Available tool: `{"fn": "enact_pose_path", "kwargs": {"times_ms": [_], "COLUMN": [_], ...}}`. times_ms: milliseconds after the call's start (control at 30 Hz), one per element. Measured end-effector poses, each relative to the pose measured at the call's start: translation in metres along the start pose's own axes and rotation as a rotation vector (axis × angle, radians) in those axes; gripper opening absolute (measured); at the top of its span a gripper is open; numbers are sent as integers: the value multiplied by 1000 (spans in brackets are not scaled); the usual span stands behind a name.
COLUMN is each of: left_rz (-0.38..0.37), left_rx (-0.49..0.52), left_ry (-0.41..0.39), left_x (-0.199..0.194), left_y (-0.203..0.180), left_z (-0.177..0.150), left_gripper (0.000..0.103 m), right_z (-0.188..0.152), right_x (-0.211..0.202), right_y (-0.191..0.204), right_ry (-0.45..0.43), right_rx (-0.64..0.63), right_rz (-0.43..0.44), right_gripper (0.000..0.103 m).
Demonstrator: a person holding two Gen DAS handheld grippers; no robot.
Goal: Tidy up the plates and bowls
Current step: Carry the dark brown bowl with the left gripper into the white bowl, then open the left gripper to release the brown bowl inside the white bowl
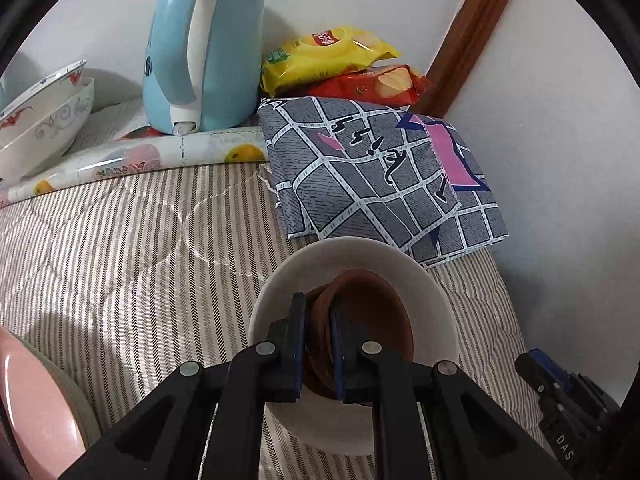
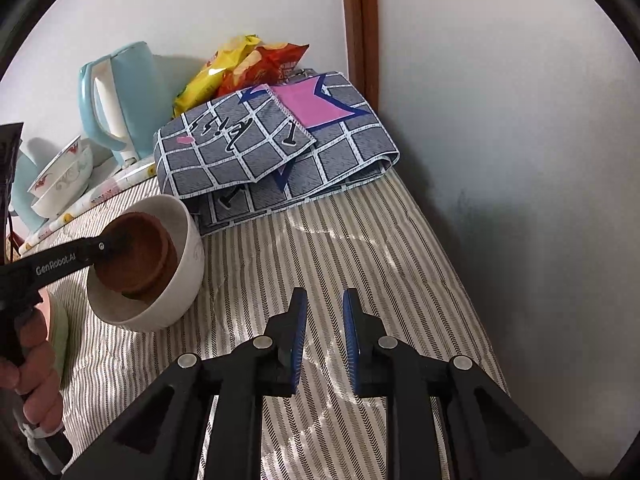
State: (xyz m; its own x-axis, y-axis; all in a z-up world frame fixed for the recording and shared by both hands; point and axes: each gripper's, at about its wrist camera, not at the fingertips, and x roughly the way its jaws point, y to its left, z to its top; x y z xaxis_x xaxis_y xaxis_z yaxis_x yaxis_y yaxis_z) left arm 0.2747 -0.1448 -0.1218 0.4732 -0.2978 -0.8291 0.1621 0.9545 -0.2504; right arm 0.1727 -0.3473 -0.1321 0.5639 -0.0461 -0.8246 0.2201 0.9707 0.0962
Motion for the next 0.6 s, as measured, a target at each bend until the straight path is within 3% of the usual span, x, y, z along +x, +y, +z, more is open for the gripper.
{"fn": "enact_pose_path", "kwargs": {"times_ms": [333, 600], "left_rz": [-20, -23], "left_rx": [10, 24], "left_ry": [24, 15], "left_x": [4, -8], "left_y": [2, -2], "left_z": [-1, -3], "left_gripper": [11, 20], "right_z": [0, 2], "right_x": [3, -3], "right_y": [7, 20], "right_ry": [7, 4], "right_rx": [-3, -29], "right_rz": [2, 15], "right_gripper": [25, 29]}}
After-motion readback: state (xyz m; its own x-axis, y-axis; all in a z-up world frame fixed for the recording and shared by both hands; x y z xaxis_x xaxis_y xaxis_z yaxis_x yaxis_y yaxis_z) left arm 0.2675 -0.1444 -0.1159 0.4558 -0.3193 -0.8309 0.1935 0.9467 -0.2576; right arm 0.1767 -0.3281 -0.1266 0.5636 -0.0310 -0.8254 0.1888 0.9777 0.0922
